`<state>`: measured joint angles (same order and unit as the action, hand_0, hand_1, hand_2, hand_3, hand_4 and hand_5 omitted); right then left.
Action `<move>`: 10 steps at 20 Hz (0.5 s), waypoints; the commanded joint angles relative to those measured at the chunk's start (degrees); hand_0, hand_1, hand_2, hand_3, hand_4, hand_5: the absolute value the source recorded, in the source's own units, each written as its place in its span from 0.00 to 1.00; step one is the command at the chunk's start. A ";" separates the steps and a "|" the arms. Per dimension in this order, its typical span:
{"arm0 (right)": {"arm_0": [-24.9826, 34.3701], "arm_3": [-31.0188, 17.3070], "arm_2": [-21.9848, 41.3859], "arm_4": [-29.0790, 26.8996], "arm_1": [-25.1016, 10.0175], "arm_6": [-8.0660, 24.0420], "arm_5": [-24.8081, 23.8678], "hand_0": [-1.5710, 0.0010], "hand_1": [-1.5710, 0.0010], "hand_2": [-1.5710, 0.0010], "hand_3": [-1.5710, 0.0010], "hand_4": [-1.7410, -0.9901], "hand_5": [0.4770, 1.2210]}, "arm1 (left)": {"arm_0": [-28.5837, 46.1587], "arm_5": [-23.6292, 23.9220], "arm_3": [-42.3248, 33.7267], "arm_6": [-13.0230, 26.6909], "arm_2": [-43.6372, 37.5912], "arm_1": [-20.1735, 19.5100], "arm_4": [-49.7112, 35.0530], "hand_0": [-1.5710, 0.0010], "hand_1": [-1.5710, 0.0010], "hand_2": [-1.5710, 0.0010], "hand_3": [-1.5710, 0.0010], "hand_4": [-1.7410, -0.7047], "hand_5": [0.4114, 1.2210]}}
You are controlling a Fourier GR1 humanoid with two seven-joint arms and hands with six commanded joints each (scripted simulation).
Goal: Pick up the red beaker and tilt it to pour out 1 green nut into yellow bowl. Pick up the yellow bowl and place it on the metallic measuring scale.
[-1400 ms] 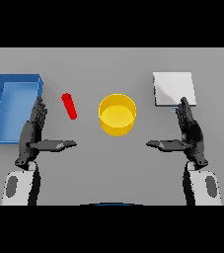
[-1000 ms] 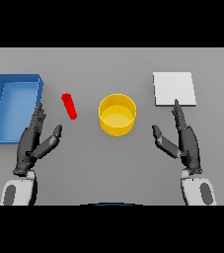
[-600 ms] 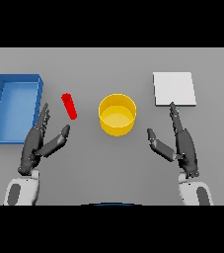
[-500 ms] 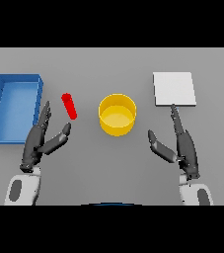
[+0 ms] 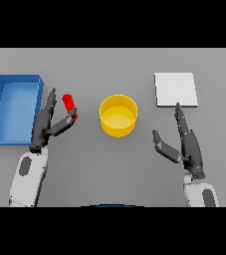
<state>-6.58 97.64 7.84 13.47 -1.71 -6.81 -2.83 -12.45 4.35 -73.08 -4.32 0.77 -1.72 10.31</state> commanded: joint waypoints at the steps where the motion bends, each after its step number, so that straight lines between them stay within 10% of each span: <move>1: 0.26 0.06 -0.12 -0.04 -0.25 0.58 0.12 1.00 1.00 1.00 1.00 0.68 0.25 | -0.95 0.00 1.56 -1.52 -0.33 0.29 -0.26 1.00 1.00 1.00 1.00 0.55 0.28; 10: -0.58 1.12 0.70 0.09 0.54 0.75 0.20 1.00 1.00 1.00 1.00 0.63 0.29 | -10.94 3.35 15.11 -6.77 -1.34 1.17 2.81 1.00 1.00 1.00 1.00 0.47 0.31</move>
<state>-7.16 98.77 8.53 13.56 -1.17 -6.15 -2.63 -23.41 7.69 -57.96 -10.99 -0.56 -0.52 13.13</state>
